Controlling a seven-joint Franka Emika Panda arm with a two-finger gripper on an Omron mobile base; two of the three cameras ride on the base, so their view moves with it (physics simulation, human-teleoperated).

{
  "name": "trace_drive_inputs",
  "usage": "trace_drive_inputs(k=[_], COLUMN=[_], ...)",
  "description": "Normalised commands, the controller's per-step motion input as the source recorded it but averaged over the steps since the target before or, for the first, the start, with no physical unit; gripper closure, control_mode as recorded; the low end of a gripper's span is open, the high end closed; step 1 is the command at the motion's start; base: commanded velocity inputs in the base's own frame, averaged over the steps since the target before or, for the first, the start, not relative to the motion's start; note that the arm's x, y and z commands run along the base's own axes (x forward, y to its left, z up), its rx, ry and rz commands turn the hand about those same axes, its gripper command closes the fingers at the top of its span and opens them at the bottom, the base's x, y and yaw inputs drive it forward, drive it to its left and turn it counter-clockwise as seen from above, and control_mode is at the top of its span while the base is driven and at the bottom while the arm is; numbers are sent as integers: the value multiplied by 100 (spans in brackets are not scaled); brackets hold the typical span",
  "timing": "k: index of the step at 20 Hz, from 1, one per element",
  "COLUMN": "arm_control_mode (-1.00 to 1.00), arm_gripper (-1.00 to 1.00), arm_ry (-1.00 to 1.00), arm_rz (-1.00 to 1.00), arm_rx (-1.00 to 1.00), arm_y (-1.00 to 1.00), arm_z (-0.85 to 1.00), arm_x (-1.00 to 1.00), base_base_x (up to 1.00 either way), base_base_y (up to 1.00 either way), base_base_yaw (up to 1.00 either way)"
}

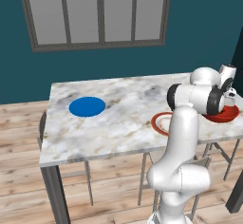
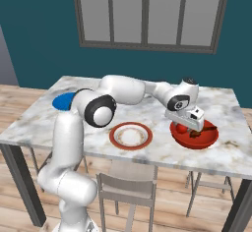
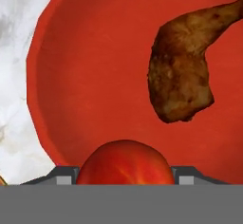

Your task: Pick the chicken drumstick and tomato from their plates and place them in the bowl. Then put the bowl in the fridge.

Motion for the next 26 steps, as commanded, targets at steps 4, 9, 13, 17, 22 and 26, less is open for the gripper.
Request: trace_drive_inputs(k=[4, 9, 13, 17, 22, 26], arm_control_mode=[-100, -100, -100, -100, -100, -100], arm_gripper=[100, -100, -100, -100, -100, -100], arm_ry=[7, 9, 12, 10, 5, 0], arm_rz=[0, 0, 0, 0, 1, 10], arm_rx=[4, 8, 9, 8, 8, 6], arm_y=[-20, -7, 0, 0, -4, -3], arm_z=[-23, -19, -16, -9, 1, 25], arm_x=[8, 8, 7, 9, 11, 11], base_base_x=[0, 0, 0, 0, 0, 0], base_base_y=[0, 0, 0, 0, 0, 0], base_base_yaw=[0, 0, 0, 0, 0, 0])
